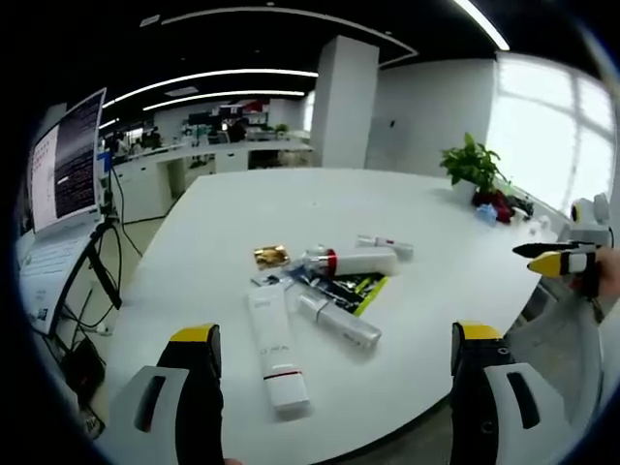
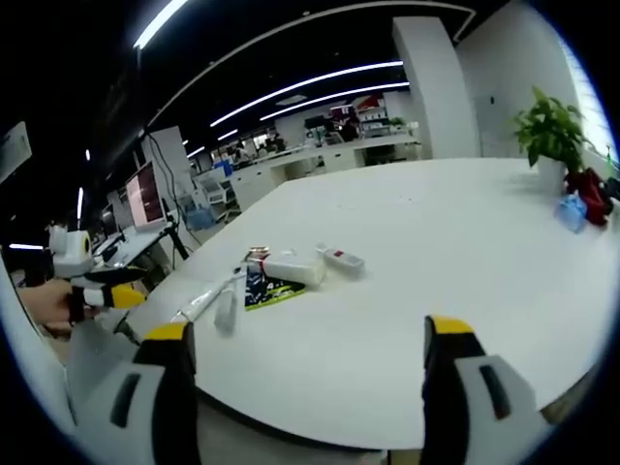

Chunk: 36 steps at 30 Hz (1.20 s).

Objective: Arrange the skincare products in the storage area until every visible bottle or jar stands upright without overlapping.

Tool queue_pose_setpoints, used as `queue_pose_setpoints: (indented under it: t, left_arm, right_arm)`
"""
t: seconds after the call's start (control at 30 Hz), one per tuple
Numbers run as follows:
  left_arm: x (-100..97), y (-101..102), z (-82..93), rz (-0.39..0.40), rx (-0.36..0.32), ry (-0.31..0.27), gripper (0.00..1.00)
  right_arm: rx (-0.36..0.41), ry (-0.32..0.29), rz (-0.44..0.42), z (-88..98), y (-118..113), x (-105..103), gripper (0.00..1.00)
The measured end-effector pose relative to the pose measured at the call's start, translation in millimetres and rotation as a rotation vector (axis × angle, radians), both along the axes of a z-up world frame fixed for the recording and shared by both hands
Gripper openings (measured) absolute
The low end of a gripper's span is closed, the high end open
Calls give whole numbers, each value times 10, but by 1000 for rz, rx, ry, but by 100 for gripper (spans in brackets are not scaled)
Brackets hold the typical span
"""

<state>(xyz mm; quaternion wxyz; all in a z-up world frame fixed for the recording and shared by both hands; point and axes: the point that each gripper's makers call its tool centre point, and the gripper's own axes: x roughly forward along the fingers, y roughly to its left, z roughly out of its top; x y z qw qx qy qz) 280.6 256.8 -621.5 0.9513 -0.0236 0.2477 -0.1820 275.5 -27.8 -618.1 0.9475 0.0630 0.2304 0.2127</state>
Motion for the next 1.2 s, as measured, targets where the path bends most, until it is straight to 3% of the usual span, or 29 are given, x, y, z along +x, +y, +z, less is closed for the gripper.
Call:
queue_pose_setpoints:
  t: [1.2]
  left_arm:
    - [2,49,-23,29,-45,23,97]
  right_arm:
    - [-25,34,-4,-39,-88,91,98]
